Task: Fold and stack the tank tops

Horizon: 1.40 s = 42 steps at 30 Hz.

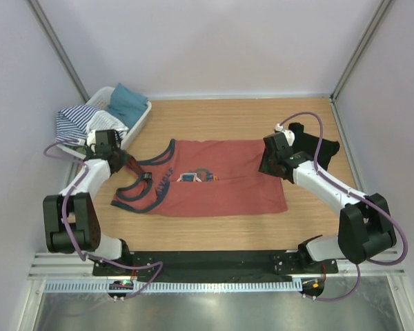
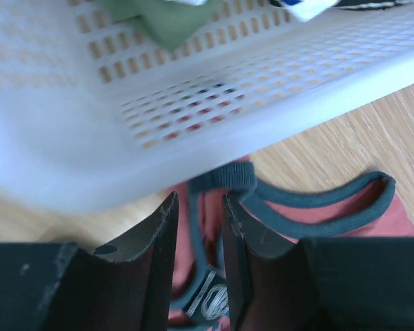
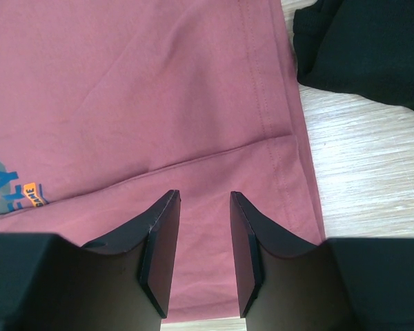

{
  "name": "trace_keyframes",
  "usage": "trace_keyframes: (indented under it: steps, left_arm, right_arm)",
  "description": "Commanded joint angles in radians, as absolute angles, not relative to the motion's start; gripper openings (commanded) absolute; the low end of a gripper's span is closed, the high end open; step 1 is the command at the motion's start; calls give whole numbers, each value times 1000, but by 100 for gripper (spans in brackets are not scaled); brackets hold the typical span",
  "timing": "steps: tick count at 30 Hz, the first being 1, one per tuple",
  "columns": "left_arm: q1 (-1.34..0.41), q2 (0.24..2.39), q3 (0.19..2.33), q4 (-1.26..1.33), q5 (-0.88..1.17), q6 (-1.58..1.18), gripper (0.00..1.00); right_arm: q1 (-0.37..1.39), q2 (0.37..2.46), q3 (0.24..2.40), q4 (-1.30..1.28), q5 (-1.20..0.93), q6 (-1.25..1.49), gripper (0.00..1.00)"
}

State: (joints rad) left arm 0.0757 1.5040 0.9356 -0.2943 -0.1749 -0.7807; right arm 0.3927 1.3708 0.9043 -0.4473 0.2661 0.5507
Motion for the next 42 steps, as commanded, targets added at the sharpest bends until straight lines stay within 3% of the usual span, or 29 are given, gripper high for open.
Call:
trace_keyframes:
  steps: [1, 3, 6, 9, 12, 18, 25, 33, 42]
  left_arm:
    - [109, 1370, 861, -230, -314, -887, 33]
    - [112, 1310, 835, -238, -368, -922, 70]
    - [112, 1258, 839, -311, -452, -937, 88]
    - [101, 1235, 812, -156, -272, -802, 84]
    - [14, 1300, 911, -176, -171, -715, 82]
    - [-202, 1589, 1184, -267, -125, -630, 71]
    - [-232, 1853, 1370, -267, -29, -640, 59]
    - [-245, 2017, 1509, -259, -3, -571, 61]
    - [-245, 2114, 1592, -256, 28, -561, 60]
  right_arm:
    - [377, 1384, 913, -413, 291, 537, 41]
    - [370, 1388, 919, -413, 295, 535, 41]
    - [356, 1394, 933, -411, 293, 535, 41]
    - [339, 1414, 951, -405, 295, 526, 42]
    - [295, 1449, 991, -396, 276, 512, 40]
    - [227, 1578, 1106, -390, 241, 480, 34]
    - [209, 1798, 1339, -420, 275, 434, 34]
    - [183, 2009, 1499, -420, 298, 393, 40]
    - [170, 2091, 1585, -420, 336, 361, 40]
